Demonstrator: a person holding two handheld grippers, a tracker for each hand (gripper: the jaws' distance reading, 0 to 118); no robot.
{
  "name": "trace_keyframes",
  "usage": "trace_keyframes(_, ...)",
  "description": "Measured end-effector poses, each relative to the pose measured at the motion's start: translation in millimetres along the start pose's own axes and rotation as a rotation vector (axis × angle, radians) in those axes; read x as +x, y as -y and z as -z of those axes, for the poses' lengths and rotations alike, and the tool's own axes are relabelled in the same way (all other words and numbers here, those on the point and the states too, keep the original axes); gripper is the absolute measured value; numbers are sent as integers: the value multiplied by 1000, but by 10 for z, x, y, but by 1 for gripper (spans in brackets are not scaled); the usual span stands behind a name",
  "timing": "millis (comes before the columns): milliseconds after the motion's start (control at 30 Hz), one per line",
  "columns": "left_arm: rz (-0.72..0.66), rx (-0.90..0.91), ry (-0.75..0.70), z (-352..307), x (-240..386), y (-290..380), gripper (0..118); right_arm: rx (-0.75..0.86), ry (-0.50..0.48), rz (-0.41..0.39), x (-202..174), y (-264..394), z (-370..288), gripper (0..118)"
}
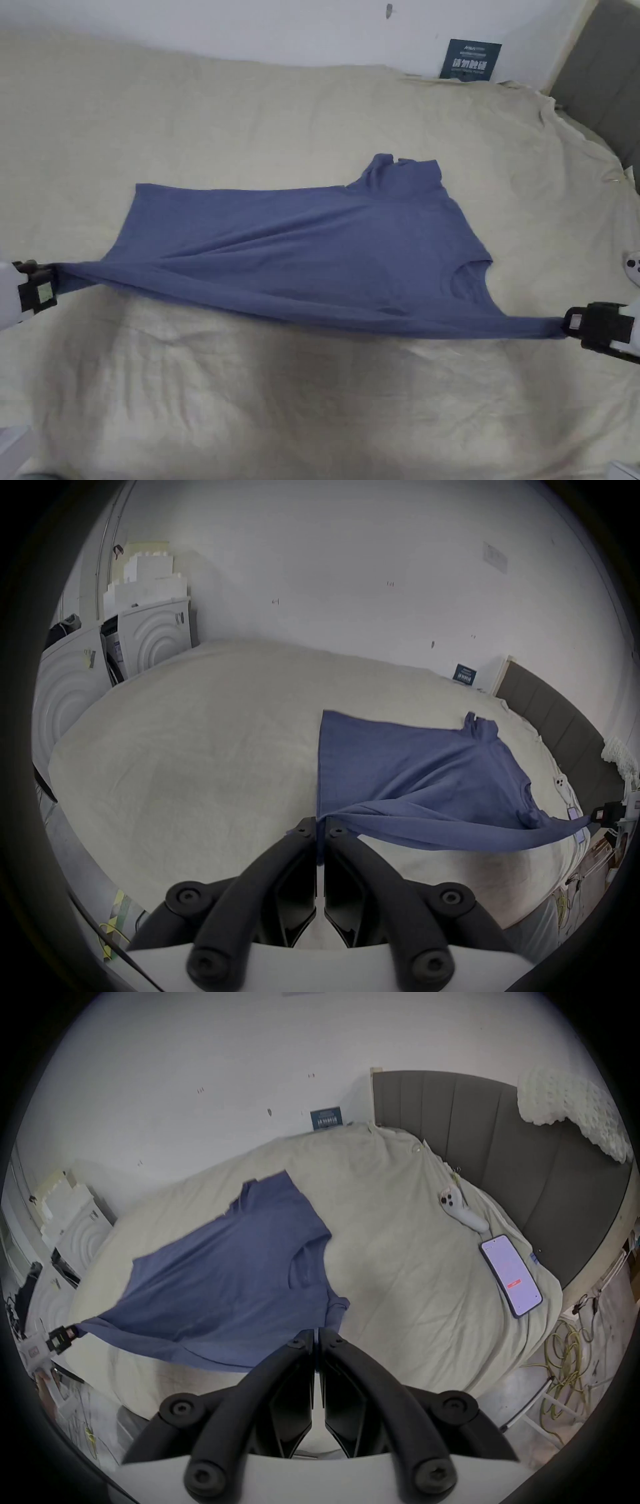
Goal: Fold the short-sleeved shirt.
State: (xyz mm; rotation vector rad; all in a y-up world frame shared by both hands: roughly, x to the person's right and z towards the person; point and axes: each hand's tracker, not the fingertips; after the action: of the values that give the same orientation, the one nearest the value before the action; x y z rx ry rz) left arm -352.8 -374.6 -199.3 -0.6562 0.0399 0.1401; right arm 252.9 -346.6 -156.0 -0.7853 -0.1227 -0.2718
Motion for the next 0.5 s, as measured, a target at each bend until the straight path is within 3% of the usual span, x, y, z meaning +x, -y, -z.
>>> trace_keyframes(133,-7,27,5,-15,28,-164,0,53,-30,-8,-84,-226,-96,1)
trace_keyframes(233,-16,31,2,37,59,-289,0,91,-2,-61,-209,-454,-62,1)
trace_keyframes(500,-115,5,12,387,86,-604,0,124,38,-86,-506,-1183,393,1)
